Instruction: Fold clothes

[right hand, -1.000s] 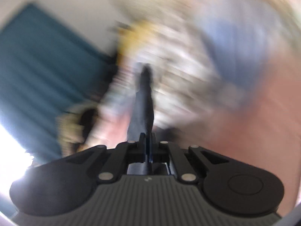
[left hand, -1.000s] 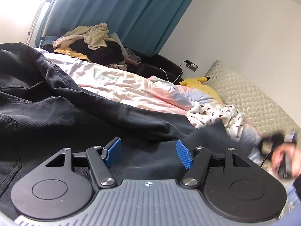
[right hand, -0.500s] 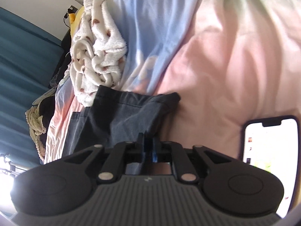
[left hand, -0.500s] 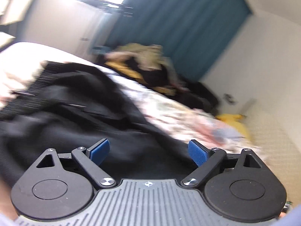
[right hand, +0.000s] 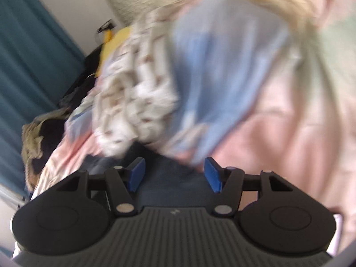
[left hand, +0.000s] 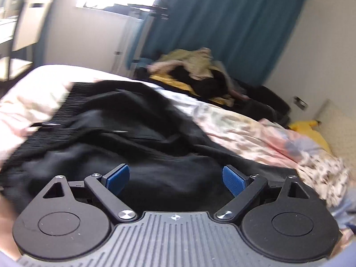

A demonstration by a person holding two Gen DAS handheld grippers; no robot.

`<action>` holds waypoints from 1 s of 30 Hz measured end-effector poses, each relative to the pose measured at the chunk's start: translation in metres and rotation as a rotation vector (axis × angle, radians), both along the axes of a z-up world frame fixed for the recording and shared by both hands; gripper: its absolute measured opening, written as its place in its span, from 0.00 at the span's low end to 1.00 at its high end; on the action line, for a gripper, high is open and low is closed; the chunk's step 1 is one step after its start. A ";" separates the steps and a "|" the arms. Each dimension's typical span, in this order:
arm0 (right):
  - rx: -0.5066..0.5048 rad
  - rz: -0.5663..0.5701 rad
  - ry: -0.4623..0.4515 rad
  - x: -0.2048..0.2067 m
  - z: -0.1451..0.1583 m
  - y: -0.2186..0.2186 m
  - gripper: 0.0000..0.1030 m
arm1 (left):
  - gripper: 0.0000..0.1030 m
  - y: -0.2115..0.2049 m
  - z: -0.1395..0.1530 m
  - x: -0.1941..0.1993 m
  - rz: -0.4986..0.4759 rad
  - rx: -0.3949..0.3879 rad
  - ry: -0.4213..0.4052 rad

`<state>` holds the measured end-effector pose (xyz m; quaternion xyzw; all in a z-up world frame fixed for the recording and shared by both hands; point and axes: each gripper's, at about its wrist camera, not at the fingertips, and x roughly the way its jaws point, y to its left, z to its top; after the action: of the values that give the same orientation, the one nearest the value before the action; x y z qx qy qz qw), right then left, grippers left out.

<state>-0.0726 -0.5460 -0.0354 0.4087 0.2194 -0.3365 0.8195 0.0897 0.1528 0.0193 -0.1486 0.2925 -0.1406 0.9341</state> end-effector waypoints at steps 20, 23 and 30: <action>0.028 0.265 -0.047 0.116 -0.037 0.160 0.60 | 0.90 -0.160 -0.047 0.015 -0.328 0.393 -0.038; -0.033 0.210 -0.086 0.110 -0.028 0.158 0.60 | 0.90 -0.209 -0.036 0.054 -0.404 0.433 -0.072; -0.007 0.143 -0.212 0.088 -0.030 0.140 0.76 | 0.90 -0.344 -0.048 0.162 -0.549 0.407 -0.009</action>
<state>0.0152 -0.4056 -0.0650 0.4224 0.1590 -0.2328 0.8615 0.2516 -0.1912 -0.0290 0.1259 0.3395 -0.3261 0.8732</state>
